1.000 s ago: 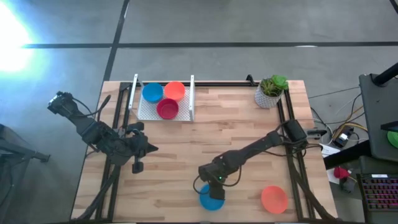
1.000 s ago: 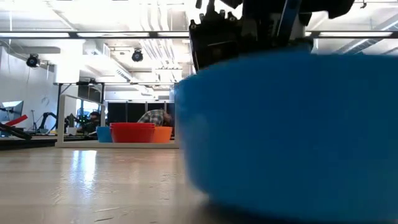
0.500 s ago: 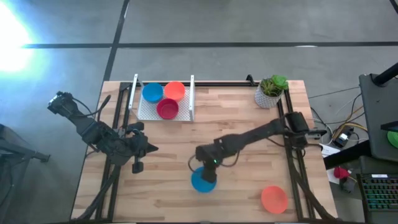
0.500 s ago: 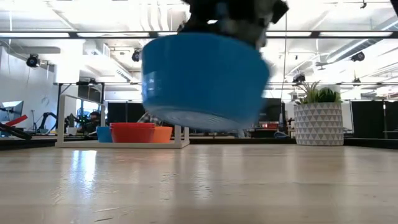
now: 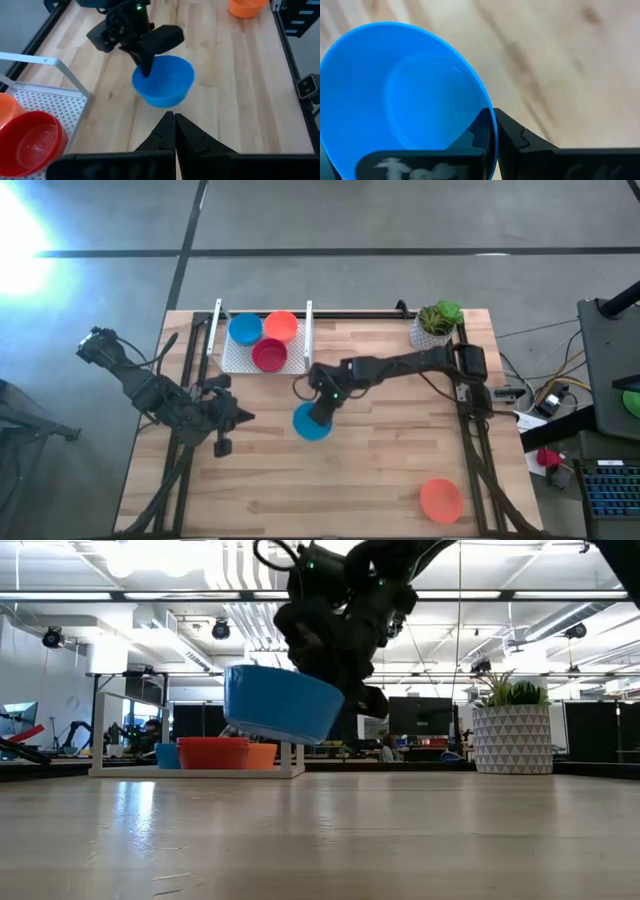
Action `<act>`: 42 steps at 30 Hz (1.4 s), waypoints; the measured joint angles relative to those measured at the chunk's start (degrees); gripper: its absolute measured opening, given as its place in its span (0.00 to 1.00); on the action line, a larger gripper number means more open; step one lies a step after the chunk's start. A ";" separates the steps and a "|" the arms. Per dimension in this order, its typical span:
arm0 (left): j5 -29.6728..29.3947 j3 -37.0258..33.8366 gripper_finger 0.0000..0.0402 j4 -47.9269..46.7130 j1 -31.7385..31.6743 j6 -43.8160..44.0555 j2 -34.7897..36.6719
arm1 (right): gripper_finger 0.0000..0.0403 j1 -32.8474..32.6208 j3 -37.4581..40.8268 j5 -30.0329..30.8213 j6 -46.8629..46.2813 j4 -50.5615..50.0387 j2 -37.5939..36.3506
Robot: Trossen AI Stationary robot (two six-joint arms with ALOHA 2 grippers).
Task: Pick & Place Mini bowls
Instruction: Stack the blue bowl on the stacked blue bowls on the shelf
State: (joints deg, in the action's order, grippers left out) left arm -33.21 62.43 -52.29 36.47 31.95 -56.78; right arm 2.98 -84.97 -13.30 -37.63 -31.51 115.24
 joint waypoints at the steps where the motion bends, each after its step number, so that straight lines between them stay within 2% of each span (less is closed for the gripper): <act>1: -0.35 0.00 0.00 0.00 -0.02 0.01 -0.01 | 0.02 0.64 0.00 0.00 -0.24 -0.02 0.04; 7: -1.44 0.00 0.00 0.00 -0.02 0.01 0.01 | 0.02 1.82 0.00 3.05 -2.39 0.03 0.93; 25: -1.42 0.00 0.00 -0.13 -0.02 1.02 0.01 | 0.03 2.19 0.00 2.53 -0.96 -0.02 3.49; 36: -1.42 0.00 0.00 -0.14 -0.01 1.07 0.01 | 0.20 2.19 0.00 2.56 -0.80 0.20 3.45; 42: -1.42 0.00 0.00 -0.15 -0.02 1.49 0.01 | 0.24 2.73 0.00 2.21 -0.90 0.03 1.55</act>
State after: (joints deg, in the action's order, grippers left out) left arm -34.63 62.43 -52.45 36.45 33.44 -56.77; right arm 5.71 -84.97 -11.09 -38.53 -31.48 116.79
